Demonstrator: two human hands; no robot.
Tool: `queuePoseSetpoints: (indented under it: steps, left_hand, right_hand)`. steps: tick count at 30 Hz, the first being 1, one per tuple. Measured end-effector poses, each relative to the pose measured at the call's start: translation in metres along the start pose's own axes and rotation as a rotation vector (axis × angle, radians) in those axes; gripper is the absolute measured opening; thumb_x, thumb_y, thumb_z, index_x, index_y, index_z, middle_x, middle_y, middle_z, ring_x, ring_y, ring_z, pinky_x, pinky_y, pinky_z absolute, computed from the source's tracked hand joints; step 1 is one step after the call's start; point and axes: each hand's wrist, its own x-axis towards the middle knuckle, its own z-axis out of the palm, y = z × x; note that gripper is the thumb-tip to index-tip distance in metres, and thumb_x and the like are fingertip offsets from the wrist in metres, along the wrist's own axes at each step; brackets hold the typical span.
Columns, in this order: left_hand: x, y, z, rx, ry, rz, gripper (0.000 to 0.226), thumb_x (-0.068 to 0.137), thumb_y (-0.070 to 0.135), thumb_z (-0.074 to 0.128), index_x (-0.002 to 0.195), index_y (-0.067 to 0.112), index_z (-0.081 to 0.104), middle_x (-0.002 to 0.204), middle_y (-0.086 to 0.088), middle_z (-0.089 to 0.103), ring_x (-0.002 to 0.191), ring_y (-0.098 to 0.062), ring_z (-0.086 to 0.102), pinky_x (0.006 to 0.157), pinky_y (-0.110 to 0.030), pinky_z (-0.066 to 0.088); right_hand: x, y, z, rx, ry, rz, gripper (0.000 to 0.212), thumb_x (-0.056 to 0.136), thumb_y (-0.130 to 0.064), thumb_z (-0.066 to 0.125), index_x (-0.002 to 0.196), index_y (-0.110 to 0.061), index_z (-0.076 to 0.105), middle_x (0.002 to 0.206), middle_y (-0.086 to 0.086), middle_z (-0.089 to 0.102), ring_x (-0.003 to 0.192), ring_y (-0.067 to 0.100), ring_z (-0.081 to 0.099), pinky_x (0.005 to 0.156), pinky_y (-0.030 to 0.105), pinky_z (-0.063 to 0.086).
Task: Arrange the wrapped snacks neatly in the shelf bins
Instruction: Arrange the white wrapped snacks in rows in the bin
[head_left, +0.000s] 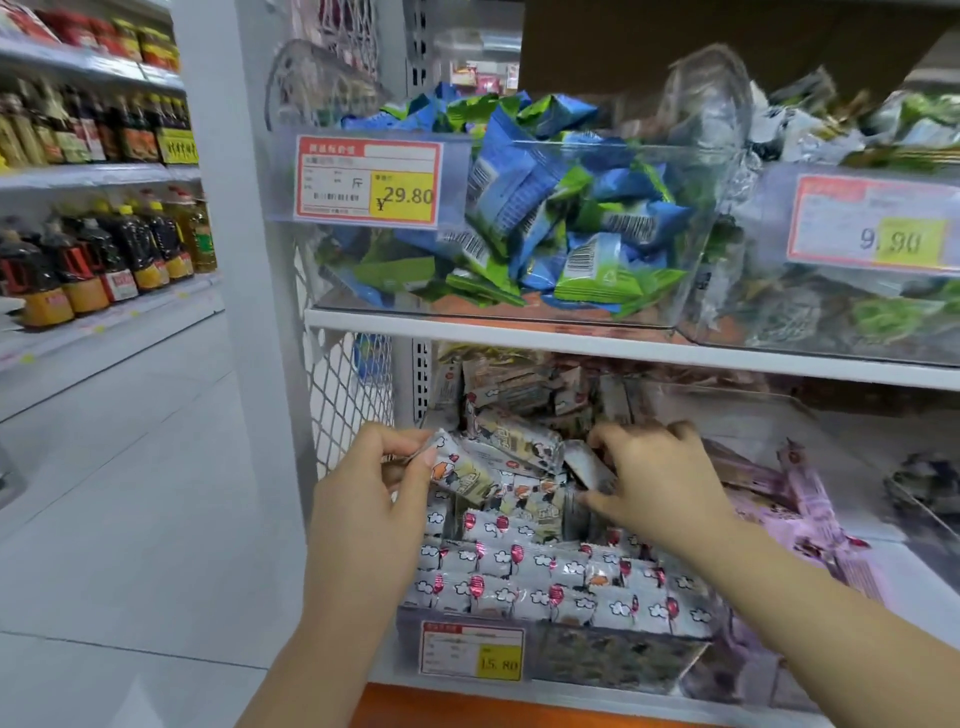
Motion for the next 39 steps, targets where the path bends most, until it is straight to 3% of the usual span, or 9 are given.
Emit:
queuePoseSetpoints:
  steps: [4, 9, 14, 19, 25, 30, 32, 35, 39]
  left_hand:
    - [0.0, -0.002, 0.003, 0.014, -0.01, 0.0, 0.013, 0.088, 0.025, 0.06, 0.078, 0.031, 0.053, 0.092, 0.031, 0.062, 0.084, 0.013, 0.058, 0.063, -0.006, 0.039]
    - [0.001, -0.005, 0.002, -0.027, 0.0, 0.016, 0.013, 0.088, 0.021, 0.061, 0.078, 0.027, 0.055, 0.092, 0.027, 0.065, 0.084, 0.013, 0.059, 0.065, 0.002, 0.039]
    - [0.003, -0.005, -0.002, -0.012, 0.03, 0.04, 0.014, 0.088, 0.017, 0.061, 0.078, 0.024, 0.055, 0.092, 0.026, 0.064, 0.084, 0.016, 0.058, 0.065, 0.003, 0.039]
    - [0.007, -0.003, -0.01, 0.006, 0.094, 0.066, 0.015, 0.088, 0.02, 0.061, 0.077, 0.029, 0.054, 0.087, 0.028, 0.062, 0.084, 0.015, 0.059, 0.066, -0.004, 0.041]
    - [0.009, -0.004, -0.015, 0.014, 0.125, 0.077, 0.017, 0.088, 0.018, 0.061, 0.077, 0.029, 0.054, 0.086, 0.031, 0.061, 0.083, 0.016, 0.059, 0.066, -0.001, 0.042]
    - [0.009, -0.005, -0.017, 0.006, 0.113, 0.081, 0.015, 0.088, 0.018, 0.06, 0.079, 0.028, 0.055, 0.088, 0.028, 0.062, 0.085, 0.014, 0.059, 0.069, 0.0, 0.041]
    - [0.009, -0.007, -0.019, 0.011, 0.107, 0.08, 0.014, 0.088, 0.018, 0.06, 0.08, 0.028, 0.055, 0.09, 0.027, 0.062, 0.086, 0.013, 0.059, 0.07, 0.0, 0.041]
    - [0.01, -0.008, -0.021, 0.012, 0.101, 0.073, 0.016, 0.089, 0.019, 0.06, 0.08, 0.031, 0.054, 0.089, 0.028, 0.062, 0.086, 0.014, 0.058, 0.069, 0.001, 0.04]
    - [0.009, -0.008, -0.022, 0.021, 0.083, 0.062, 0.018, 0.089, 0.023, 0.058, 0.078, 0.034, 0.051, 0.089, 0.029, 0.061, 0.087, 0.014, 0.057, 0.067, 0.0, 0.04]
  right_hand:
    - [0.004, 0.002, 0.009, -0.018, 0.051, 0.019, 0.042, 0.079, -0.049, 0.059, 0.114, -0.027, 0.05, 0.096, -0.005, 0.068, 0.092, 0.017, 0.063, 0.091, 0.033, 0.035]
    - [0.0, 0.009, 0.007, 0.225, 0.216, 0.059, 0.022, 0.081, -0.045, 0.057, 0.088, -0.024, 0.059, 0.067, -0.005, 0.064, 0.064, 0.019, 0.059, 0.08, 0.03, 0.039]
    - [-0.016, 0.011, -0.015, 0.603, 0.283, 0.108, 0.036, 0.079, -0.027, 0.063, 0.113, -0.017, 0.062, 0.092, -0.004, 0.065, 0.081, 0.017, 0.059, 0.071, 0.027, 0.045]
    - [-0.018, -0.01, -0.023, 0.685, 0.061, -0.126, 0.03, 0.087, -0.03, 0.06, 0.117, -0.029, 0.058, 0.106, -0.017, 0.056, 0.094, -0.003, 0.051, 0.076, 0.003, 0.037]
    - [0.001, -0.041, -0.016, 0.569, 0.052, -0.121, 0.033, 0.074, -0.048, 0.072, 0.094, -0.033, 0.051, 0.089, -0.015, 0.057, 0.08, 0.005, 0.054, 0.061, 0.02, 0.043]
    - [0.019, -0.065, -0.004, 0.522, -0.069, -0.169, 0.031, 0.081, -0.037, 0.07, 0.104, -0.025, 0.052, 0.075, -0.005, 0.057, 0.065, 0.013, 0.054, 0.059, 0.03, 0.047]
    - [0.023, -0.071, 0.002, 0.574, -0.162, -0.184, 0.034, 0.087, -0.03, 0.064, 0.117, -0.023, 0.05, 0.074, -0.002, 0.057, 0.065, 0.014, 0.057, 0.06, 0.03, 0.047]
    - [0.026, -0.074, 0.011, 0.638, -0.236, -0.187, 0.037, 0.092, -0.028, 0.057, 0.127, -0.022, 0.046, 0.104, -0.001, 0.061, 0.08, 0.01, 0.061, 0.071, 0.021, 0.05]
    - [0.032, -0.075, 0.019, 0.683, -0.274, -0.168, 0.03, 0.094, -0.024, 0.054, 0.124, -0.018, 0.052, 0.099, -0.001, 0.06, 0.066, 0.003, 0.052, 0.051, 0.008, 0.037]
